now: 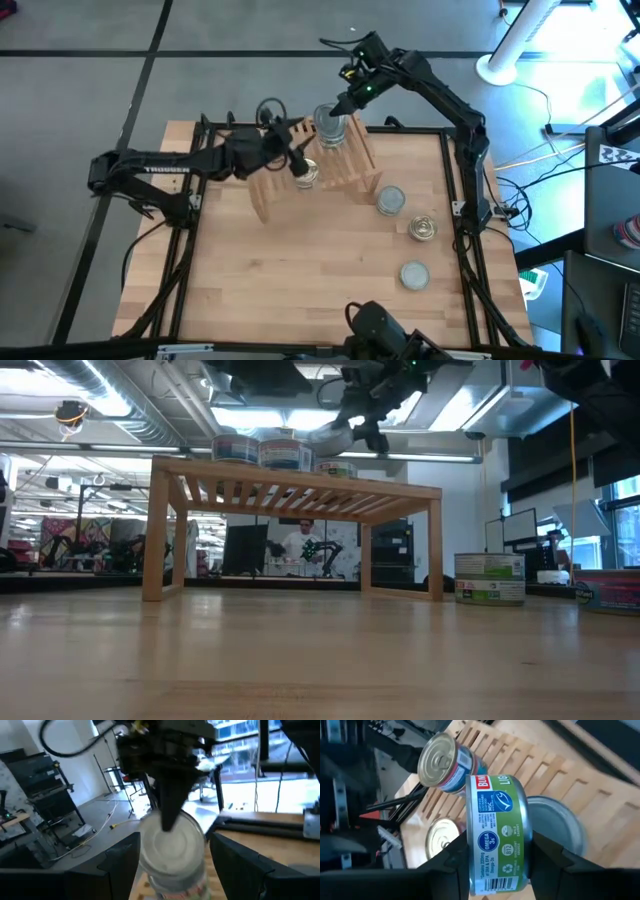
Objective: Stack canned seafood by type on shelf
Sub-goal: Stack the green tuna can on top of the green tuna can on the shelf
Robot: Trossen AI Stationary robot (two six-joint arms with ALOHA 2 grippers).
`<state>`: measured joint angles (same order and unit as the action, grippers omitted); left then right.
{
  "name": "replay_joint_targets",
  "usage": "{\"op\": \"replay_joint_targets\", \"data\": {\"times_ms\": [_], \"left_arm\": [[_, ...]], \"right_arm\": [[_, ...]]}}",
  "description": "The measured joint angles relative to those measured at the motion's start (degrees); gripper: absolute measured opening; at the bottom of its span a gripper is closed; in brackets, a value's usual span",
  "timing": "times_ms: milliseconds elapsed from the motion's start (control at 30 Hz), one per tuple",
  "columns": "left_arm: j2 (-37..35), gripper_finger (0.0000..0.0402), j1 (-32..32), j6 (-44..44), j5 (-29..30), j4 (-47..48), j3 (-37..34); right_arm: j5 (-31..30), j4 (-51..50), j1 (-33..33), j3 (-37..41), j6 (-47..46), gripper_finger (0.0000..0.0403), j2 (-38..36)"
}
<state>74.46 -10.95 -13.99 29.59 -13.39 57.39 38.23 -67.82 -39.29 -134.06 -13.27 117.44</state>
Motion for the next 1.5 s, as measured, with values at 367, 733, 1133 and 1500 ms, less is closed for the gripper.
{"op": "replay_joint_targets", "data": {"times_ms": [367,733,1133,1500], "left_arm": [[4.14,0.0237,-7.14,-0.43,-12.18,-9.12,0.09],[11.51,0.0237,-9.16,-4.28,-13.06,-15.78,2.88],[11.63,0.0237,-11.47,-4.49,-13.01,-8.47,3.32],[11.63,0.0237,-12.08,-4.38,-12.96,-4.66,3.30]], "right_arm": [[-0.51,-1.59,-0.13,0.00,-0.86,0.0143,0.16],[6.70,-3.05,-1.74,-0.02,3.01,0.0143,1.99],[10.19,-1.09,-2.40,-0.04,3.12,0.0143,4.44],[8.27,-1.33,-2.40,-0.02,3.20,0.0183,4.40]]}}
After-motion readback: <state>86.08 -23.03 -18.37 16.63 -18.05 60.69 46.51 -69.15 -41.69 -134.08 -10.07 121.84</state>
